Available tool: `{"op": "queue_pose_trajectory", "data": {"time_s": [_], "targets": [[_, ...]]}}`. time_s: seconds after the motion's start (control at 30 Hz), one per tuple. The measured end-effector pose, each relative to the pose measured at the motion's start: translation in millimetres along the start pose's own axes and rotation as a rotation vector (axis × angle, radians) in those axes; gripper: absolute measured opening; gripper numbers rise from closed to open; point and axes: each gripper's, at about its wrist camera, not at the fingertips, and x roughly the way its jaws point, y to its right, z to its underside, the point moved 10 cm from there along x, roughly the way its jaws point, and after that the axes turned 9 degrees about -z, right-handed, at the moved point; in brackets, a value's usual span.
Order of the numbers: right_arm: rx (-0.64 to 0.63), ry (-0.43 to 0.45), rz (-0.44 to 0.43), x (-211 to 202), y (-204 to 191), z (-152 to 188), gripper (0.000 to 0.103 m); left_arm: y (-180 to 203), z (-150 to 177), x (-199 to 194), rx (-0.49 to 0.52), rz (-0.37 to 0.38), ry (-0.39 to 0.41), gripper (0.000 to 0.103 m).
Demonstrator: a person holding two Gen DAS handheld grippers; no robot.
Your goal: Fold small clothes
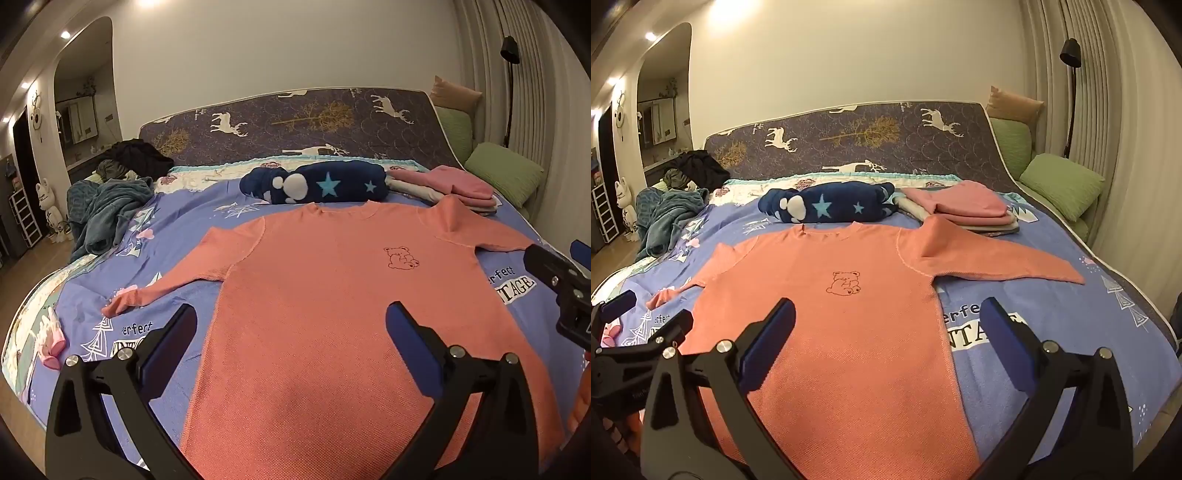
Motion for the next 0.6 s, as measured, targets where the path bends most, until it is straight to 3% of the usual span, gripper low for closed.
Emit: {"op": "queue_pose_trajectory", "data": {"time_s": [0.17, 0.6], "targets": [[0.015, -0.002, -0.008, -1.3, -1.6, 4.6, 0.101, 14.6, 1.8, -4.2, 0.061, -0.013, -0.01, 0.102], [0.004, -0.015, -0.002, 4.0, -1.7, 2.7, 0.101, 13.5, 8.0, 1.7, 0.054, -0.016, -0.038, 0.102]]}}
